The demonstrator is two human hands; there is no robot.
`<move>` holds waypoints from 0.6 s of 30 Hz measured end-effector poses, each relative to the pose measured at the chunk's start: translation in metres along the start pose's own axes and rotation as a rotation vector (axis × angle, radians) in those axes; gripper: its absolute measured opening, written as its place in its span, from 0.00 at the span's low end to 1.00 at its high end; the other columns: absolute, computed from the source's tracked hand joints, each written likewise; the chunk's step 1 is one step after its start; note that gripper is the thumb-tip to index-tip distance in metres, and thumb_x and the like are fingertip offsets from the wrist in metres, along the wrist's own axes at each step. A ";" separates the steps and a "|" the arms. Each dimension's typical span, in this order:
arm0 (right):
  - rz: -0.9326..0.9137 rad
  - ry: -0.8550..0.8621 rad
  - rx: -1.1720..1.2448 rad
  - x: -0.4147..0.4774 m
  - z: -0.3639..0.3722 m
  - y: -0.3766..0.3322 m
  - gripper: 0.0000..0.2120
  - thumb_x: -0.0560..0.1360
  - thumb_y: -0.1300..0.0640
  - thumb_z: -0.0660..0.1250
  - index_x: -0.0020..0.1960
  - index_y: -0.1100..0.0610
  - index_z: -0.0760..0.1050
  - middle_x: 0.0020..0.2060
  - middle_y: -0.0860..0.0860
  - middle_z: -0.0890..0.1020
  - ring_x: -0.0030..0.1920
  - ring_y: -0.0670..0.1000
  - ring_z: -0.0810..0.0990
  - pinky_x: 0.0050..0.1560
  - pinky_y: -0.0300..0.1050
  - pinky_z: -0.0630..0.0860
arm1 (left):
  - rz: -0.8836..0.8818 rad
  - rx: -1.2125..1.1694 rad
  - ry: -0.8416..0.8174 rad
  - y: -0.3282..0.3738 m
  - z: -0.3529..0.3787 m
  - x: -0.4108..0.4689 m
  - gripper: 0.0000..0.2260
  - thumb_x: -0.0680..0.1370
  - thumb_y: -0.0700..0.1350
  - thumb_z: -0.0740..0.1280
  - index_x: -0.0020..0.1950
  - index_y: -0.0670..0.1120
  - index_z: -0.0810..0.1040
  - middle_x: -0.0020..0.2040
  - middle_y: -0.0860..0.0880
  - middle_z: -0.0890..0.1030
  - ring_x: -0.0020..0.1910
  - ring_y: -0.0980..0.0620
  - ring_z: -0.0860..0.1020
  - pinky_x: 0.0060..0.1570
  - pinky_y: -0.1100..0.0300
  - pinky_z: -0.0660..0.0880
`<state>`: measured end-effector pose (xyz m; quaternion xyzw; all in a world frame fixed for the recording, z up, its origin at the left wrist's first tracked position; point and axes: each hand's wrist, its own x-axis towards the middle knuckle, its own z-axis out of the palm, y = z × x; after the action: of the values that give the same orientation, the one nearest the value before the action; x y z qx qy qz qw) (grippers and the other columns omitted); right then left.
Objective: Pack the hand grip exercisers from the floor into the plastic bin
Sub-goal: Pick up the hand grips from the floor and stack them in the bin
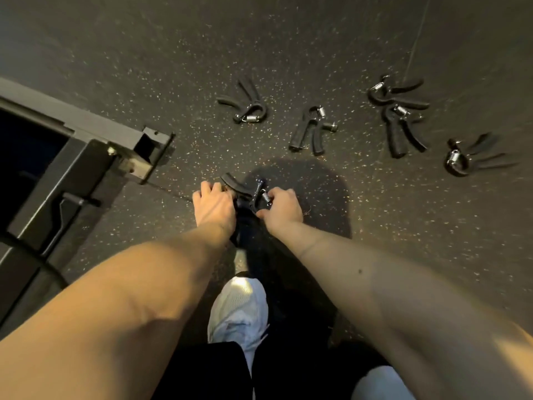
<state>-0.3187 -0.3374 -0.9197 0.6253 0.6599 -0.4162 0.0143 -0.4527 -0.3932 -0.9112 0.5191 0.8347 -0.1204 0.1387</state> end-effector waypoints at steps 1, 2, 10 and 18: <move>0.015 -0.006 0.054 0.001 0.000 0.002 0.22 0.72 0.54 0.77 0.64 0.52 0.75 0.62 0.53 0.73 0.59 0.56 0.78 0.61 0.48 0.74 | 0.015 0.014 -0.006 0.001 -0.002 0.000 0.12 0.79 0.48 0.62 0.61 0.53 0.78 0.58 0.48 0.74 0.63 0.43 0.66 0.63 0.47 0.64; 0.041 -0.019 0.127 0.001 -0.001 0.005 0.22 0.71 0.54 0.77 0.64 0.51 0.76 0.62 0.53 0.74 0.58 0.55 0.79 0.60 0.47 0.74 | 0.025 -0.004 -0.012 0.000 -0.003 -0.002 0.12 0.79 0.47 0.62 0.60 0.54 0.78 0.57 0.49 0.74 0.64 0.43 0.66 0.64 0.46 0.65; 0.169 0.003 0.531 -0.047 -0.082 0.042 0.22 0.70 0.61 0.78 0.55 0.47 0.70 0.48 0.54 0.82 0.44 0.54 0.85 0.48 0.55 0.84 | 0.269 -0.308 0.032 0.055 -0.057 -0.033 0.11 0.78 0.44 0.68 0.59 0.54 0.80 0.55 0.51 0.72 0.56 0.51 0.67 0.47 0.58 0.67; 0.124 0.251 0.600 -0.169 -0.263 0.093 0.19 0.69 0.73 0.76 0.50 0.57 0.71 0.36 0.59 0.77 0.36 0.58 0.79 0.48 0.64 0.82 | 0.504 -0.350 0.131 0.191 -0.155 -0.121 0.16 0.80 0.49 0.67 0.69 0.50 0.76 0.61 0.47 0.75 0.67 0.46 0.66 0.59 0.47 0.74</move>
<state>-0.0723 -0.3376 -0.7067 0.6871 0.4651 -0.5101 -0.2266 -0.2465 -0.3580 -0.7342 0.6847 0.6948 0.0972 0.1975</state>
